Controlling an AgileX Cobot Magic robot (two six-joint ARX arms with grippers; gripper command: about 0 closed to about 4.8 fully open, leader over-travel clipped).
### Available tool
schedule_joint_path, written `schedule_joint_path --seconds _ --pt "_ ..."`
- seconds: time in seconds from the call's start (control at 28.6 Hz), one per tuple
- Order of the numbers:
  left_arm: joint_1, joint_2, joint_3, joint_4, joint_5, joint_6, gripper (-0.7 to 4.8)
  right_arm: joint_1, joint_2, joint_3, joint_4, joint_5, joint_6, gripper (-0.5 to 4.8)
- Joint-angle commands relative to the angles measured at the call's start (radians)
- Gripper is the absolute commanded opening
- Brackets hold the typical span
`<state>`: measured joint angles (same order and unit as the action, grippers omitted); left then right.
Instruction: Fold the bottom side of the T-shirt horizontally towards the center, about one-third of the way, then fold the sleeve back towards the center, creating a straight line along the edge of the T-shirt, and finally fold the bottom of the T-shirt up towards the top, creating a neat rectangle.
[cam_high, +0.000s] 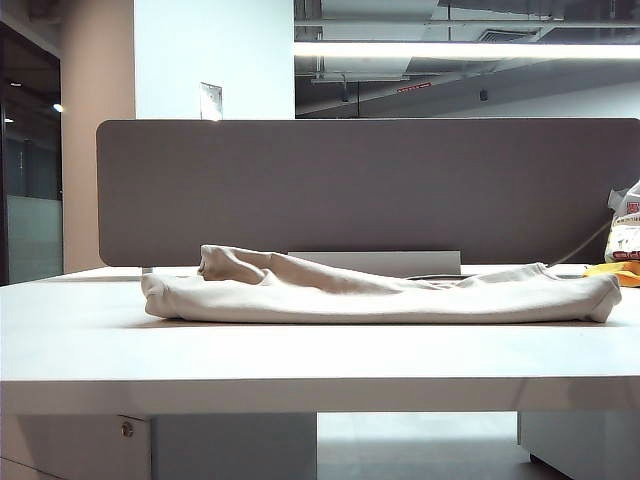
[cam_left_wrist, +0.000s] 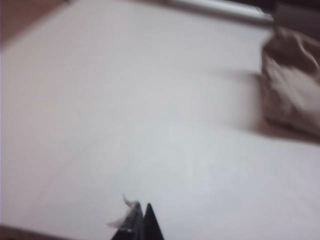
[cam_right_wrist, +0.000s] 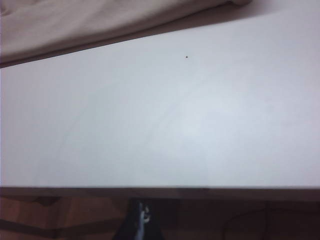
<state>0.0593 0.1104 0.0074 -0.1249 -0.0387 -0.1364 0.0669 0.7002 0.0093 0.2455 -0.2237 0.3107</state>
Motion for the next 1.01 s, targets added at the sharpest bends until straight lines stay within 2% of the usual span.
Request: schedule_joint_path --seconds 0.03,0.21,0.38,0.63,1.01 --pt "0.042 -0.043 0.000 -0.011 0.059 0.072 -0.05 0.002 -0.001 -0.004 0.013 0.002 0.004 -0.05" --pt "0.055 -0.107 0.000 -0.058 0.066 0.139 -0.05 0.002 -0.001 -0.004 0.013 0.002 0.003 -0.05" --pt "0.051 -0.107 0.000 -0.066 0.072 0.136 -0.05 0.002 0.000 -0.004 0.013 0.002 0.003 -0.05" --pt "-0.035 -0.108 0.000 -0.066 0.069 0.156 -0.05 0.002 -0.001 -0.004 0.013 0.002 0.003 -0.05" --pt "-0.032 -0.107 0.000 -0.060 0.068 0.155 -0.05 0.002 -0.002 -0.004 0.013 0.002 0.004 -0.05"
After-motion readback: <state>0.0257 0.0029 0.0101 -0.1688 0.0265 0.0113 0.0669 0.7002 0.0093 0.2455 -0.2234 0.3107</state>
